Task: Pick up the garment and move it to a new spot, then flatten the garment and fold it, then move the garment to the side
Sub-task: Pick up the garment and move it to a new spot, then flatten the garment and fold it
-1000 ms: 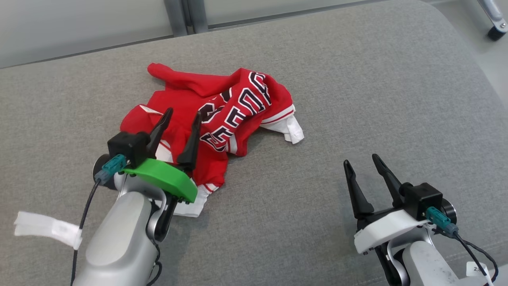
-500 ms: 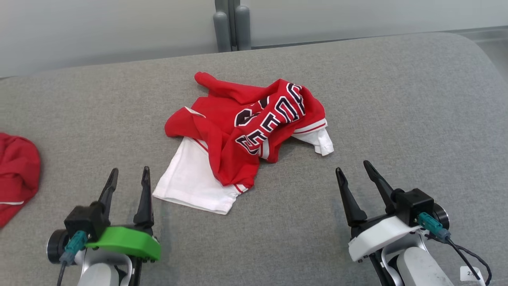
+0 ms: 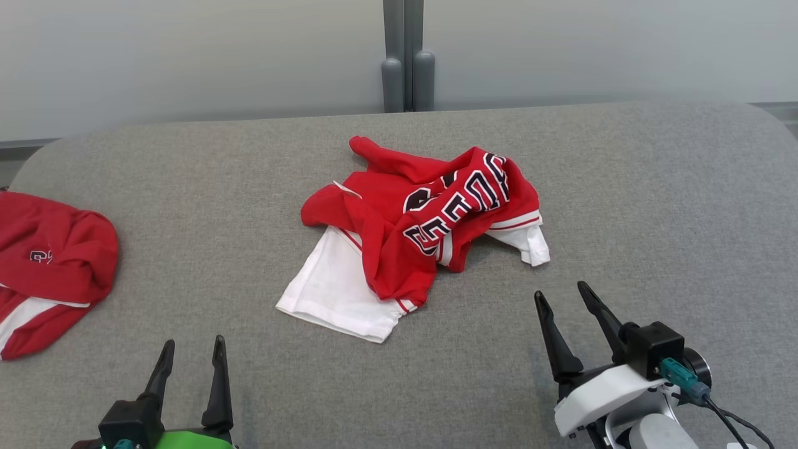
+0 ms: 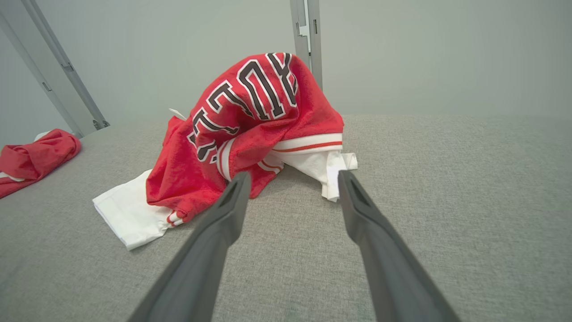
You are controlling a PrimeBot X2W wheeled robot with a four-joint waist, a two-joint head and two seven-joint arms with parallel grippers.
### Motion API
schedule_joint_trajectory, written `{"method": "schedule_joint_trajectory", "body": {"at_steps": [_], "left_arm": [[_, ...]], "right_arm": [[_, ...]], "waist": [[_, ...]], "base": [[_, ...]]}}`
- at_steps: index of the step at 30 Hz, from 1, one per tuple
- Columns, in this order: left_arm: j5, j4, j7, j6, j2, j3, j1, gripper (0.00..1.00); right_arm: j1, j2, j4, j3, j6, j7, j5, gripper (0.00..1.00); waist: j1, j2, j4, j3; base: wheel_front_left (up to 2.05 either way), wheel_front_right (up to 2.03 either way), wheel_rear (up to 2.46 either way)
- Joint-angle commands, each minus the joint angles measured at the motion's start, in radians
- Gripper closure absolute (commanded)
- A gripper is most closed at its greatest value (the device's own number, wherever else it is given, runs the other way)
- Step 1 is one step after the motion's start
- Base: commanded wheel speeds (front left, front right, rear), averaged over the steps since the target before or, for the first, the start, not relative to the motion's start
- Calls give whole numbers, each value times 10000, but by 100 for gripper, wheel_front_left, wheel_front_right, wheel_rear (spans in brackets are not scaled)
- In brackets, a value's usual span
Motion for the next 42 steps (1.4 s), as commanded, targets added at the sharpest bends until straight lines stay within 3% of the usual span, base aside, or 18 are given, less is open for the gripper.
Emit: {"method": "schedule_joint_trajectory", "body": {"at_steps": [1,27,33,42], "left_arm": [[126,-30,-3,-41,-14,39,250,0],[552,-471,-2,-72,-79,-297,651,0],[446,-384,-2,-71,-71,-717,345,0],[241,-246,-3,-71,-72,-1398,44,0]], "right_arm": [[199,-13,-33,-30,-14,-4,-8,0],[845,-13,-124,-285,-14,-4,-53,0],[594,-16,44,-68,-14,-4,47,0],[-374,-60,618,-167,-14,-4,-75,0]], "waist": [[0,-1,44,-282],[0,-1,-205,-728],[0,-1,405,-532],[0,-1,2222,227]], "base": [[0,0,0],[0,0,0],[0,0,0],[0,0,0]]}}
